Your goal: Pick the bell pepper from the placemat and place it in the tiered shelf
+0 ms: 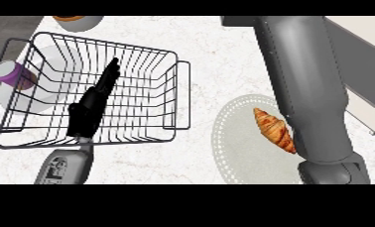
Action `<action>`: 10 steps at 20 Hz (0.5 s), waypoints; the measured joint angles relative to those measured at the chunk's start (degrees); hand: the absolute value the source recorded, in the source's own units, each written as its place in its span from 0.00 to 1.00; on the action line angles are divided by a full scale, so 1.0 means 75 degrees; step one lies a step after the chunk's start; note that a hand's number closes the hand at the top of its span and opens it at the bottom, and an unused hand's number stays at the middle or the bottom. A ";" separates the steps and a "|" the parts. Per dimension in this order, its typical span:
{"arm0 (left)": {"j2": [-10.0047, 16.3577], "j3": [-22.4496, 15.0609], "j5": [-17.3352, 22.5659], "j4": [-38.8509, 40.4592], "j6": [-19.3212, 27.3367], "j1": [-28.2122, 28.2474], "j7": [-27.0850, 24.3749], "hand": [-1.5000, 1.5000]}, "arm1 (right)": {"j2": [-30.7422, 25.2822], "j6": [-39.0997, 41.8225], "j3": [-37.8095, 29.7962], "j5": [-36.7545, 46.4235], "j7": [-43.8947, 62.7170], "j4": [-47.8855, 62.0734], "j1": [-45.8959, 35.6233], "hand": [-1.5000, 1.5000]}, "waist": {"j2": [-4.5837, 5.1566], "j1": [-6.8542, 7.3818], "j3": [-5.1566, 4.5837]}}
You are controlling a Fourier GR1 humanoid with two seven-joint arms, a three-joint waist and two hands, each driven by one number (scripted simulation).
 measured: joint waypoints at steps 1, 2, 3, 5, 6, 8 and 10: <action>-0.0009 -0.0015 -0.0008 -0.0034 -0.0015 0.0038 -0.0062 0.50 | -0.0113 0.0003 -0.0166 0.0054 -0.0075 0.0054 -0.0038 1.00 | 0.0003 0.0003 0.0003; -0.0001 0.0028 0.0012 -0.0002 -0.0020 0.0039 -0.0102 0.50 | -0.0160 0.0046 -0.0271 0.0171 -0.0097 0.0050 -0.0109 1.00 | 0.0005 -0.0008 0.0005; -0.0009 0.0017 -0.0007 -0.0034 -0.0016 0.0073 -0.0098 0.50 | -0.0224 0.0077 -0.0378 0.0270 -0.0137 0.0062 -0.0143 1.00 | 0.0003 -0.0009 0.0004; -0.0028 -0.0014 -0.0056 -0.0088 -0.0014 0.0079 0.0006 0.50 | -0.0260 0.0141 -0.0522 0.0464 -0.0202 0.0006 -0.0170 1.00 | 0.0002 -0.0022 0.0000; -0.0034 -0.0007 -0.0044 -0.0115 -0.0026 0.0103 0.0028 0.50 | -0.0270 0.0174 -0.0583 0.0574 -0.0225 -0.0022 -0.0161 1.00 | 0.0004 -0.0027 -0.0003; -0.0050 0.0042 -0.0085 -0.0005 0.0014 -0.0008 -0.0040 0.50 | -0.0370 0.0214 -0.0751 0.0701 -0.0318 -0.0024 -0.0218 1.00 | 0.0006 -0.0042 0.0006; -0.0061 0.0063 -0.0094 0.0051 -0.0001 -0.0043 -0.0046 0.50 | -0.0468 0.0301 -0.0897 0.0761 -0.0432 -0.0082 -0.0234 1.00 | 0.0000 -0.0056 0.0010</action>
